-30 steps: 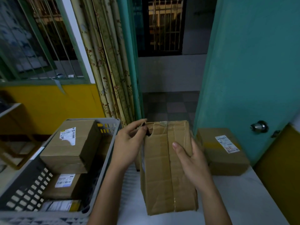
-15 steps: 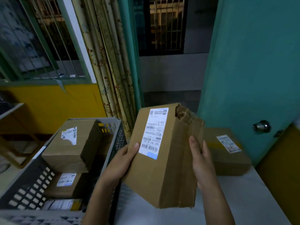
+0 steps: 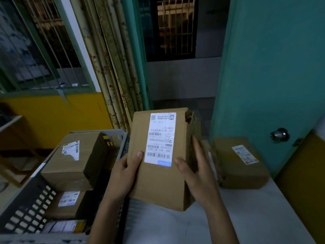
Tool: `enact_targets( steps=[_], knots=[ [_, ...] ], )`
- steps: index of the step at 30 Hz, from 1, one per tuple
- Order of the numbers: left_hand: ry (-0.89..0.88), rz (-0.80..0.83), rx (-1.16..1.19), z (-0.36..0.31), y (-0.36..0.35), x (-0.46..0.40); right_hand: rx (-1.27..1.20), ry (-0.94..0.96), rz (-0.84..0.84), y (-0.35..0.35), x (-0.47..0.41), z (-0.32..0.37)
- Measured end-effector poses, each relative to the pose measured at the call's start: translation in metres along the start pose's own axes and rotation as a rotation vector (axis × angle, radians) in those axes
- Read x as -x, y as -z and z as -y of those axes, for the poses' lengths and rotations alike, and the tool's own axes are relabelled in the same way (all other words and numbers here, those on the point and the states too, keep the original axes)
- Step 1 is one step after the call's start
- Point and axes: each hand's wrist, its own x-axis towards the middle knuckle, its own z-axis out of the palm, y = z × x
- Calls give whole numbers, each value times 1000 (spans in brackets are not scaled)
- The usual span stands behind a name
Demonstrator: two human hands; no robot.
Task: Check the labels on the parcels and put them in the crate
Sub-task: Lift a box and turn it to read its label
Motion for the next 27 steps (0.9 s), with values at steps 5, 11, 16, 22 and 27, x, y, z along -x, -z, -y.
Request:
enact_targets(
  steps=[5, 11, 16, 22, 27],
  knots=[
    [157, 59, 241, 15, 20, 5, -166, 48, -39, -5, -2, -4],
    [312, 125, 615, 16, 44, 18, -299, 88, 56, -26, -2, 6],
    [269, 36, 613, 16, 62, 23, -360, -9, 102, -55, -2, 11],
    [213, -52, 562, 21, 107, 22, -316, -100, 162, -98, 5, 28],
    [179, -20, 511, 36, 169, 26, -313, -162, 188, -156, 15, 43]
  ],
)
